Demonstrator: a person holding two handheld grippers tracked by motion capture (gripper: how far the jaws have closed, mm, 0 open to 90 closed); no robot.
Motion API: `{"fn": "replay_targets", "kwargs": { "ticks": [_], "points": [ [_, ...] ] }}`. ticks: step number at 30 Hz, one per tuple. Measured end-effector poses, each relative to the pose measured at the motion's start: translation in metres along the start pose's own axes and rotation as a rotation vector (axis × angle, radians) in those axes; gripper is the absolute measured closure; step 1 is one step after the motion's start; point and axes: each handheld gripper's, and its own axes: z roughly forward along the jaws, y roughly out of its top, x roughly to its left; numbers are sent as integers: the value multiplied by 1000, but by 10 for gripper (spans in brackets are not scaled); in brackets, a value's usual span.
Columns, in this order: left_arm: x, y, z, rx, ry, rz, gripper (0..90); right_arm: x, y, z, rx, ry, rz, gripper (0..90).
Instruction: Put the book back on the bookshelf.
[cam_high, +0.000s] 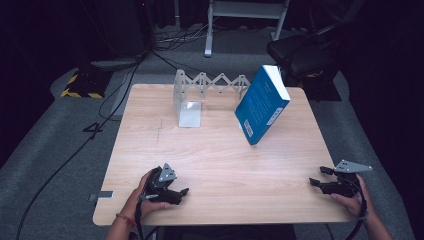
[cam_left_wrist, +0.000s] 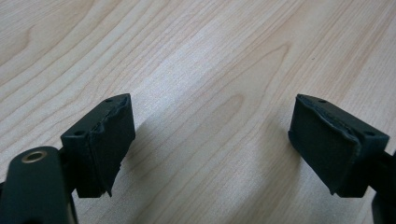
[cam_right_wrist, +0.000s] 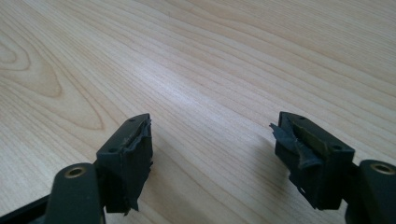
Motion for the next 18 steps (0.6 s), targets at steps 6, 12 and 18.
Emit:
{"fn": "replay_targets", "kwargs": {
  "ticks": [6, 12, 18],
  "points": [
    [0, 0, 0, 1, 4, 7, 152, 1, -1, -1, -1, -8, 5, 267],
    [0, -1, -1, 3, -2, 4, 153, 1, 0, 1, 0, -6, 9, 253],
    [0, -1, -1, 2, -4, 1, 153, 0, 1, 2, 2, -6, 5, 250]
  ]
}}
